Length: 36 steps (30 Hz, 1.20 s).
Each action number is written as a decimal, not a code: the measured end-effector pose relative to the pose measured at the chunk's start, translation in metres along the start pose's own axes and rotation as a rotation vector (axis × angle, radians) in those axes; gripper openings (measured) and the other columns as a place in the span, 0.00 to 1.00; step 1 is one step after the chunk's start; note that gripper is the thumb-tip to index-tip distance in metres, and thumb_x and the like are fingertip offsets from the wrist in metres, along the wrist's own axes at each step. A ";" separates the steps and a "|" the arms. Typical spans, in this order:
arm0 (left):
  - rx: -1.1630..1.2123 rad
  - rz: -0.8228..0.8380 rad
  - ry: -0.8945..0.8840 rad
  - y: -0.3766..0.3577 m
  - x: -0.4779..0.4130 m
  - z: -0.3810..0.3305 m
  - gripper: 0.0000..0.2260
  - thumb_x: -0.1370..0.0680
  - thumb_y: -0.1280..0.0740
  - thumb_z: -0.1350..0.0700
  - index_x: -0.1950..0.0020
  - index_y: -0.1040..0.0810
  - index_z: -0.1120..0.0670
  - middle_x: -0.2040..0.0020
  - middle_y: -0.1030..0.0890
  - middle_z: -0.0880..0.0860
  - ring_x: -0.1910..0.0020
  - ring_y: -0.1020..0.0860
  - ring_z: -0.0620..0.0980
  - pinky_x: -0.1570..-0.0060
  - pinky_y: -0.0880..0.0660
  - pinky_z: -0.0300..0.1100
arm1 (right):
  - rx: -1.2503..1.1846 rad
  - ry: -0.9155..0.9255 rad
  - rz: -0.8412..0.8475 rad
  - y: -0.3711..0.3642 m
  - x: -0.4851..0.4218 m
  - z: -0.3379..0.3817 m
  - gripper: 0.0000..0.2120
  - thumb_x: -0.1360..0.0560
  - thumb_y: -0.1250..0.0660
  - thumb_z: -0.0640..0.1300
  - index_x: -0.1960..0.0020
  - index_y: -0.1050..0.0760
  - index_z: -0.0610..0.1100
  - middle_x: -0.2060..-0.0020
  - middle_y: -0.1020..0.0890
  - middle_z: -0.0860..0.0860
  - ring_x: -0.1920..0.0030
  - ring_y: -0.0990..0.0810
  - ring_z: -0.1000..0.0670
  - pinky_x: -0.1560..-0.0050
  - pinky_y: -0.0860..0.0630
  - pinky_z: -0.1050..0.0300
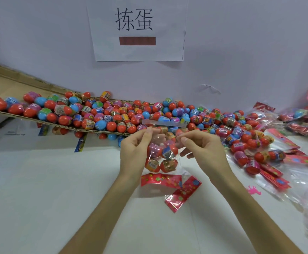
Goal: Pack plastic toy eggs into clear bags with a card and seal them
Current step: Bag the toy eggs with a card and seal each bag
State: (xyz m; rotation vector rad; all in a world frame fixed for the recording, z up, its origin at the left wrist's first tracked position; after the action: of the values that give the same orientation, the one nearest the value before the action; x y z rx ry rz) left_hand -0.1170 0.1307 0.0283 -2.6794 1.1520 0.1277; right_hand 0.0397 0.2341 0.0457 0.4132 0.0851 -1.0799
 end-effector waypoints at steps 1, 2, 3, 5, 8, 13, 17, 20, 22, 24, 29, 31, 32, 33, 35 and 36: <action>-0.002 0.000 -0.005 -0.001 0.000 0.000 0.13 0.15 0.37 0.53 0.51 0.13 0.47 0.55 0.12 0.50 0.52 0.13 0.48 0.50 0.18 0.45 | -0.002 -0.003 -0.001 0.000 -0.001 -0.001 0.11 0.20 0.31 0.39 0.55 0.16 0.54 0.62 0.14 0.56 0.63 0.15 0.52 0.64 0.19 0.61; 0.002 0.005 -0.005 -0.001 0.001 -0.001 0.13 0.15 0.36 0.53 0.52 0.12 0.46 0.55 0.12 0.50 0.52 0.13 0.48 0.51 0.17 0.45 | -0.002 -0.003 -0.007 0.001 -0.001 -0.003 0.12 0.21 0.31 0.39 0.56 0.16 0.54 0.63 0.14 0.56 0.63 0.15 0.53 0.64 0.19 0.62; 0.018 0.009 0.005 -0.002 0.001 0.000 0.13 0.15 0.35 0.52 0.53 0.12 0.46 0.55 0.12 0.51 0.53 0.13 0.50 0.54 0.17 0.44 | 0.004 0.000 -0.021 0.002 -0.001 -0.003 0.11 0.21 0.30 0.39 0.56 0.17 0.54 0.63 0.14 0.55 0.63 0.15 0.53 0.65 0.20 0.63; 0.043 0.010 0.034 -0.003 0.002 0.002 0.13 0.16 0.34 0.52 0.55 0.12 0.44 0.54 0.12 0.50 0.54 0.13 0.52 0.62 0.17 0.42 | 0.082 0.046 -0.095 0.006 -0.001 -0.002 0.08 0.23 0.27 0.40 0.53 0.20 0.53 0.62 0.16 0.54 0.63 0.18 0.55 0.65 0.21 0.64; -0.030 0.025 0.015 -0.006 0.005 0.005 0.11 0.16 0.34 0.53 0.53 0.13 0.46 0.55 0.12 0.48 0.54 0.13 0.49 0.61 0.17 0.40 | 0.291 0.321 -0.210 0.008 0.009 0.017 0.15 0.27 0.24 0.34 0.52 0.26 0.49 0.63 0.23 0.55 0.63 0.24 0.53 0.65 0.24 0.65; -0.139 0.145 -0.166 -0.021 0.015 -0.004 0.08 0.16 0.33 0.57 0.47 0.16 0.46 0.59 0.13 0.47 0.57 0.14 0.45 0.56 0.17 0.38 | 0.324 0.655 -0.141 -0.008 0.024 0.036 0.07 0.25 0.27 0.36 0.47 0.19 0.43 0.52 0.21 0.56 0.57 0.21 0.57 0.60 0.24 0.70; -0.165 0.209 -0.235 -0.030 0.022 -0.004 0.07 0.16 0.34 0.57 0.43 0.18 0.47 0.59 0.14 0.48 0.59 0.14 0.46 0.61 0.19 0.35 | 0.284 0.653 -0.134 -0.007 0.023 0.036 0.07 0.23 0.28 0.40 0.46 0.17 0.43 0.50 0.20 0.57 0.54 0.20 0.55 0.58 0.23 0.67; -0.192 0.233 -0.235 -0.034 0.026 -0.002 0.09 0.15 0.36 0.57 0.41 0.19 0.46 0.56 0.14 0.43 0.57 0.14 0.43 0.60 0.20 0.33 | 0.279 0.637 -0.129 -0.005 0.021 0.033 0.07 0.24 0.26 0.39 0.46 0.16 0.44 0.51 0.20 0.57 0.54 0.20 0.56 0.58 0.23 0.67; -0.196 0.241 -0.246 -0.035 0.028 -0.004 0.10 0.15 0.36 0.57 0.42 0.20 0.42 0.56 0.14 0.40 0.56 0.15 0.41 0.59 0.20 0.31 | 0.261 0.598 -0.117 -0.005 0.020 0.030 0.08 0.24 0.26 0.39 0.46 0.16 0.46 0.52 0.19 0.56 0.55 0.20 0.54 0.59 0.22 0.64; -0.218 0.243 -0.263 -0.035 0.029 -0.005 0.12 0.15 0.36 0.58 0.42 0.21 0.40 0.55 0.15 0.38 0.54 0.15 0.39 0.58 0.20 0.30 | 0.252 0.569 -0.093 -0.006 0.018 0.028 0.08 0.24 0.26 0.40 0.45 0.16 0.47 0.52 0.18 0.55 0.55 0.20 0.53 0.60 0.21 0.61; -0.273 0.259 -0.285 -0.034 0.027 -0.001 0.12 0.16 0.35 0.61 0.39 0.19 0.46 0.54 0.15 0.44 0.53 0.15 0.43 0.57 0.19 0.32 | 0.249 0.551 -0.041 -0.008 0.017 0.027 0.08 0.24 0.25 0.41 0.45 0.15 0.47 0.52 0.18 0.55 0.54 0.20 0.53 0.59 0.22 0.61; -0.269 0.266 -0.291 -0.034 0.028 -0.001 0.11 0.16 0.35 0.61 0.40 0.19 0.46 0.54 0.15 0.46 0.53 0.15 0.45 0.56 0.19 0.34 | 0.234 0.539 -0.046 -0.007 0.017 0.027 0.07 0.24 0.25 0.42 0.46 0.16 0.49 0.53 0.18 0.56 0.54 0.20 0.53 0.60 0.22 0.58; -0.271 0.273 -0.296 -0.034 0.028 -0.001 0.11 0.16 0.35 0.60 0.40 0.19 0.46 0.53 0.15 0.45 0.52 0.15 0.44 0.56 0.19 0.34 | 0.229 0.540 -0.051 -0.006 0.017 0.027 0.07 0.24 0.25 0.42 0.47 0.16 0.49 0.53 0.18 0.56 0.54 0.20 0.53 0.60 0.21 0.57; -0.276 0.278 -0.301 -0.034 0.028 -0.002 0.11 0.17 0.35 0.60 0.40 0.19 0.46 0.53 0.15 0.44 0.51 0.15 0.44 0.55 0.19 0.33 | 0.227 0.545 -0.058 -0.005 0.017 0.027 0.07 0.25 0.25 0.41 0.48 0.15 0.49 0.54 0.18 0.56 0.54 0.20 0.52 0.60 0.21 0.55; -0.290 0.284 -0.312 -0.034 0.027 -0.002 0.12 0.17 0.35 0.61 0.40 0.18 0.47 0.53 0.15 0.43 0.52 0.16 0.43 0.55 0.20 0.32 | 0.235 0.561 -0.070 -0.004 0.018 0.028 0.06 0.26 0.24 0.40 0.50 0.15 0.48 0.55 0.17 0.54 0.55 0.19 0.51 0.61 0.21 0.53; -0.296 0.286 -0.315 -0.034 0.026 -0.002 0.11 0.16 0.35 0.61 0.40 0.17 0.48 0.54 0.15 0.43 0.53 0.16 0.44 0.56 0.21 0.31 | 0.240 0.571 -0.076 -0.004 0.018 0.028 0.06 0.26 0.23 0.40 0.50 0.14 0.46 0.56 0.17 0.53 0.56 0.19 0.51 0.62 0.22 0.53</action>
State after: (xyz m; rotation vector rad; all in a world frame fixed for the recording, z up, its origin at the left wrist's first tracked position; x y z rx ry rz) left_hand -0.0745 0.1340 0.0315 -2.5793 1.4944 0.7936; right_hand 0.0409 0.2066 0.0656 0.9340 0.4828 -1.0225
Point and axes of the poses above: each hand's wrist, its own x-axis away from the middle knuckle, its own y-axis out of the back of the hand, z = x × y, the point moved 6 cm from there along -x, towards the middle knuckle
